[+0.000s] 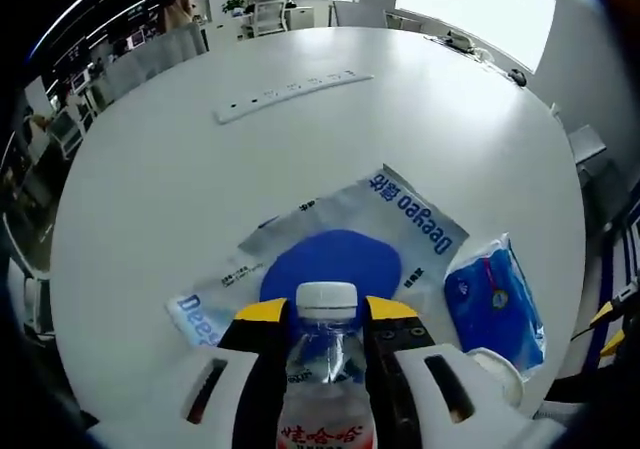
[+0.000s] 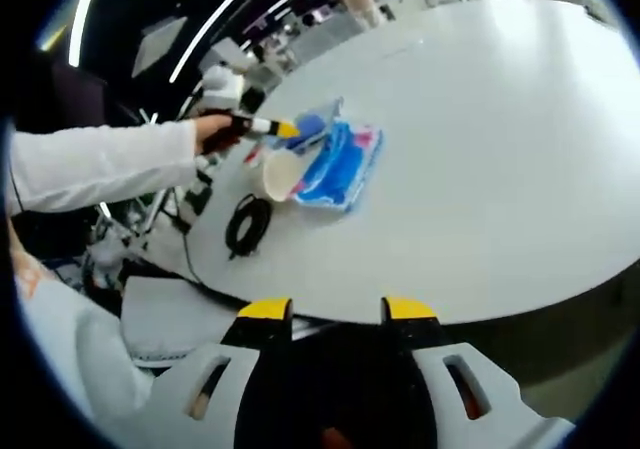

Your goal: Arrange the tabletop items into an orderly group along one side of the table until the central work area is clear of visible clutter.

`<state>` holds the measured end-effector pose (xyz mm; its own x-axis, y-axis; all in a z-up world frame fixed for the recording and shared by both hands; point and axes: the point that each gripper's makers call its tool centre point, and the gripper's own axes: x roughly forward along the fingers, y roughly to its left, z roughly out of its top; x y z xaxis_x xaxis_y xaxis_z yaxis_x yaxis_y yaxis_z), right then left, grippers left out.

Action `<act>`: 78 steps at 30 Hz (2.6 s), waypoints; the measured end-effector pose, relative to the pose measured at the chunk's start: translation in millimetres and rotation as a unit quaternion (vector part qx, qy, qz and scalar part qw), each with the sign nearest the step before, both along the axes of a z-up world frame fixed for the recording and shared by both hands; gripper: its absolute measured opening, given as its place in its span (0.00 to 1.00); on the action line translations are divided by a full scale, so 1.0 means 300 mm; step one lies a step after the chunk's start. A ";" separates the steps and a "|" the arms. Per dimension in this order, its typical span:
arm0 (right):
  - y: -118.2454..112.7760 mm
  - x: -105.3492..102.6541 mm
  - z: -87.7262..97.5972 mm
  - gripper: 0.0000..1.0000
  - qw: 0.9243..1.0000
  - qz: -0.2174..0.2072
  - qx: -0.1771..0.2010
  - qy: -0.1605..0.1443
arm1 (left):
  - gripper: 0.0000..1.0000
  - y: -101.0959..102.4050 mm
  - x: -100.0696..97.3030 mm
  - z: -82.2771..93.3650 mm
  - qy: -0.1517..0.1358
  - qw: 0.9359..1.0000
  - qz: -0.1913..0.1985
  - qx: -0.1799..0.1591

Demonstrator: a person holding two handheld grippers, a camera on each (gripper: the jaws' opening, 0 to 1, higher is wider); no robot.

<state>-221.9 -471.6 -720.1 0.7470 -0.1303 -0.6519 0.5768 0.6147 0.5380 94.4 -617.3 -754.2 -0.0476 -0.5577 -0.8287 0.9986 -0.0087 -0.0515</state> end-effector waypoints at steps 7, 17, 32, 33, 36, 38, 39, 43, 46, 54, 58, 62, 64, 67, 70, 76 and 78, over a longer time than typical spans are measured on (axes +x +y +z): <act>0.001 0.007 0.013 0.32 1.000 -0.007 -0.001 -0.012 | 0.24 0.035 -0.013 0.091 0.004 0.999 -0.020 -0.031; 0.024 0.039 0.026 0.32 1.000 0.006 -0.002 -0.029 | 0.22 0.150 0.051 0.278 0.010 0.994 0.008 -0.104; 0.034 0.068 0.049 0.30 0.999 0.021 -0.007 -0.040 | 0.21 0.397 0.083 0.417 -0.010 0.978 0.072 -0.196; 0.034 0.069 0.049 0.30 0.999 0.021 -0.006 -0.041 | 0.21 0.411 0.081 0.420 -0.013 0.977 0.072 -0.200; 0.037 0.078 0.046 0.30 0.999 0.023 -0.002 -0.042 | 0.21 0.434 0.090 0.425 -0.015 0.974 0.081 -0.209; 0.039 0.084 0.045 0.30 0.999 0.023 0.001 -0.043 | 0.21 0.445 0.101 0.427 -0.013 0.973 0.090 -0.214; 0.040 0.088 0.045 0.30 0.999 0.023 0.002 -0.044 | 0.21 0.449 0.106 0.427 -0.011 0.972 0.095 -0.214; 0.042 0.099 0.044 0.30 0.999 0.024 0.005 -0.047 | 0.21 0.464 0.120 0.428 -0.014 0.970 0.103 -0.218; 0.043 0.103 0.044 0.30 0.999 0.025 0.005 -0.047 | 0.21 0.471 0.129 0.430 -0.020 0.970 0.104 -0.217; 0.034 0.093 0.039 0.30 0.998 0.005 0.016 -0.053 | 0.20 0.468 0.194 0.468 -0.018 0.964 0.131 -0.233; 0.025 0.089 0.035 0.30 0.998 -0.004 0.021 -0.055 | 0.20 0.439 0.230 0.504 -0.022 0.962 0.135 -0.238; 0.023 0.092 0.036 0.30 0.998 -0.006 0.022 -0.057 | 0.20 0.392 0.296 0.558 -0.040 0.957 0.146 -0.247; 0.022 0.094 0.037 0.30 0.998 -0.006 0.021 -0.056 | 0.20 0.369 0.335 0.583 -0.041 0.953 0.160 -0.252; 0.021 0.095 0.038 0.30 0.998 -0.006 0.021 -0.056 | 0.21 0.338 0.392 0.610 -0.037 0.947 0.189 -0.258; 0.019 0.092 0.038 0.30 0.998 -0.008 0.022 -0.056 | 0.21 0.305 0.457 0.624 -0.032 0.940 0.219 -0.260; 0.011 0.078 0.036 0.30 0.998 -0.019 0.023 -0.053 | 0.21 0.230 0.541 0.631 -0.039 0.938 0.239 -0.249; 0.009 0.074 0.035 0.30 0.998 -0.022 0.024 -0.052 | 0.21 0.207 0.559 0.632 -0.040 0.938 0.242 -0.246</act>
<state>-199.8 -468.8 -709.7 0.8053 -0.1355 -0.5771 0.5422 0.5619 0.6247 262.0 -555.1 -564.5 0.3611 -0.8141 -0.4548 0.8920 0.4437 -0.0862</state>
